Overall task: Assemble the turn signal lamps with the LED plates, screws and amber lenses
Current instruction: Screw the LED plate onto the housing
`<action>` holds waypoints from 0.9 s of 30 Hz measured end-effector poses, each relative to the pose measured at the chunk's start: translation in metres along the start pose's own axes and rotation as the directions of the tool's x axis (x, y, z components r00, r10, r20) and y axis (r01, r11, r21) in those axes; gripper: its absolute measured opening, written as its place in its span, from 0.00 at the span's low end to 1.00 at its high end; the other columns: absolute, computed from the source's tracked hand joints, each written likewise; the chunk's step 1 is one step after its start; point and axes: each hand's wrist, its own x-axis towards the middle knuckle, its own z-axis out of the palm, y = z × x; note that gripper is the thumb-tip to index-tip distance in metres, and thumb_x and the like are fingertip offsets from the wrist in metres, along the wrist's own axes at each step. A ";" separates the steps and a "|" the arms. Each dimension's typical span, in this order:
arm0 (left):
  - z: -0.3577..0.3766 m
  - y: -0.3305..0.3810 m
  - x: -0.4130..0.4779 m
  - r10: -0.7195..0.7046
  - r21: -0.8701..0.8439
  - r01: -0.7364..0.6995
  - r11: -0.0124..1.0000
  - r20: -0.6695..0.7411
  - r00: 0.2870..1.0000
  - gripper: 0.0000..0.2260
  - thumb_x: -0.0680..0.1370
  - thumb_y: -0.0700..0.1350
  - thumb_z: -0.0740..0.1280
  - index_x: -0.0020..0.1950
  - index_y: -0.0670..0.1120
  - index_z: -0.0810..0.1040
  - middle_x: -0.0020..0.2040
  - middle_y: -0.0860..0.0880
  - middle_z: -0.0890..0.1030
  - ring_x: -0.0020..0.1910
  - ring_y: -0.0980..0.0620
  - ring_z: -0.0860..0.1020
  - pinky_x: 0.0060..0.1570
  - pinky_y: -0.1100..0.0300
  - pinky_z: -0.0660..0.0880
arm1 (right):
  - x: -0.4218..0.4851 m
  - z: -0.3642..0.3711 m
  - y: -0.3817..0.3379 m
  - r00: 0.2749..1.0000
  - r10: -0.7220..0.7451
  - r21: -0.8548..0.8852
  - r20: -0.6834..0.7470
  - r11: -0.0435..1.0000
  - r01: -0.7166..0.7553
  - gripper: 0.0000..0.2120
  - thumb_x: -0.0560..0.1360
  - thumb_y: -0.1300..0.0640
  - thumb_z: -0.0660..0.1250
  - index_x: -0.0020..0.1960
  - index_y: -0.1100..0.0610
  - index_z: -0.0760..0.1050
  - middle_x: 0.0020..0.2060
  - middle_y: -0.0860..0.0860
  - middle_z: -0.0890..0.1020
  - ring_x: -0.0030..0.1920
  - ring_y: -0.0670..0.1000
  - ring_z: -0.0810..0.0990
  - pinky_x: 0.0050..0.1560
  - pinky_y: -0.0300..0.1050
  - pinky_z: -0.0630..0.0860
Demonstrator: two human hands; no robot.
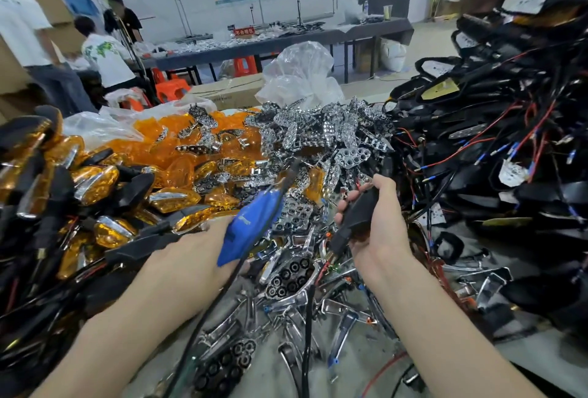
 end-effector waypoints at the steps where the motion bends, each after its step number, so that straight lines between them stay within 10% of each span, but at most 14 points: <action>1: 0.002 0.004 -0.002 0.025 0.025 -0.026 0.999 0.010 1.000 0.26 0.78 0.65 0.61 0.71 0.62 0.54 0.55 0.56 0.78 0.51 0.48 0.80 0.41 0.54 0.71 | -0.001 0.000 0.002 1.000 0.004 -0.015 -0.003 1.000 -0.004 0.14 0.80 0.48 0.66 0.39 0.54 0.74 0.30 0.50 0.78 0.28 0.49 0.77 0.29 0.44 0.76; 6: 0.009 0.016 -0.013 0.045 -0.008 -0.044 0.999 0.030 0.999 0.29 0.79 0.65 0.61 0.77 0.62 0.54 0.63 0.54 0.75 0.62 0.49 0.75 0.56 0.52 0.73 | -0.003 0.004 0.002 1.000 0.006 -0.014 0.006 1.000 -0.006 0.13 0.80 0.47 0.66 0.42 0.54 0.73 0.30 0.49 0.78 0.29 0.50 0.77 0.29 0.44 0.77; 10: 0.008 0.043 -0.041 0.024 -0.204 -0.126 0.971 -0.439 0.898 0.13 0.82 0.49 0.58 0.65 0.55 0.73 0.60 0.55 0.76 0.55 0.61 0.74 0.57 0.65 0.73 | -0.004 0.004 0.000 1.000 0.003 0.002 0.009 1.000 -0.003 0.13 0.80 0.47 0.66 0.42 0.53 0.74 0.31 0.49 0.78 0.28 0.49 0.77 0.29 0.42 0.77; 12: 0.019 0.066 -0.056 -0.037 -0.391 -0.101 0.915 -0.331 0.943 0.08 0.83 0.44 0.57 0.54 0.54 0.74 0.59 0.55 0.79 0.54 0.61 0.78 0.53 0.64 0.77 | -0.004 0.005 -0.001 1.000 0.001 0.009 0.007 1.000 -0.001 0.14 0.81 0.47 0.66 0.40 0.53 0.73 0.30 0.49 0.78 0.27 0.49 0.77 0.28 0.41 0.77; 17: 0.058 0.098 -0.089 0.036 -0.363 -0.055 0.930 -0.059 0.998 0.24 0.83 0.51 0.57 0.80 0.55 0.57 0.80 0.57 0.57 0.79 0.57 0.55 0.77 0.61 0.54 | -0.005 0.005 -0.002 1.000 -0.004 0.009 0.014 1.000 0.004 0.13 0.80 0.47 0.66 0.42 0.54 0.73 0.30 0.48 0.78 0.27 0.49 0.77 0.28 0.43 0.76; 21: 0.056 0.087 -0.097 0.051 -0.147 -0.059 0.987 -0.057 0.997 0.32 0.54 0.48 0.84 0.57 0.45 0.86 0.60 0.44 0.84 0.56 0.46 0.84 0.52 0.51 0.81 | -0.004 0.005 -0.004 1.000 -0.004 0.009 0.016 1.000 0.004 0.13 0.80 0.47 0.66 0.41 0.53 0.73 0.30 0.48 0.78 0.27 0.49 0.77 0.28 0.41 0.76; 27: 0.049 0.063 -0.069 -0.039 0.002 0.040 0.999 -0.237 0.971 0.30 0.79 0.47 0.65 0.80 0.43 0.60 0.74 0.43 0.70 0.72 0.44 0.71 0.73 0.48 0.65 | -0.005 0.005 -0.004 1.000 -0.003 -0.001 0.009 1.000 0.003 0.12 0.80 0.47 0.66 0.42 0.53 0.73 0.30 0.48 0.79 0.27 0.48 0.77 0.28 0.40 0.77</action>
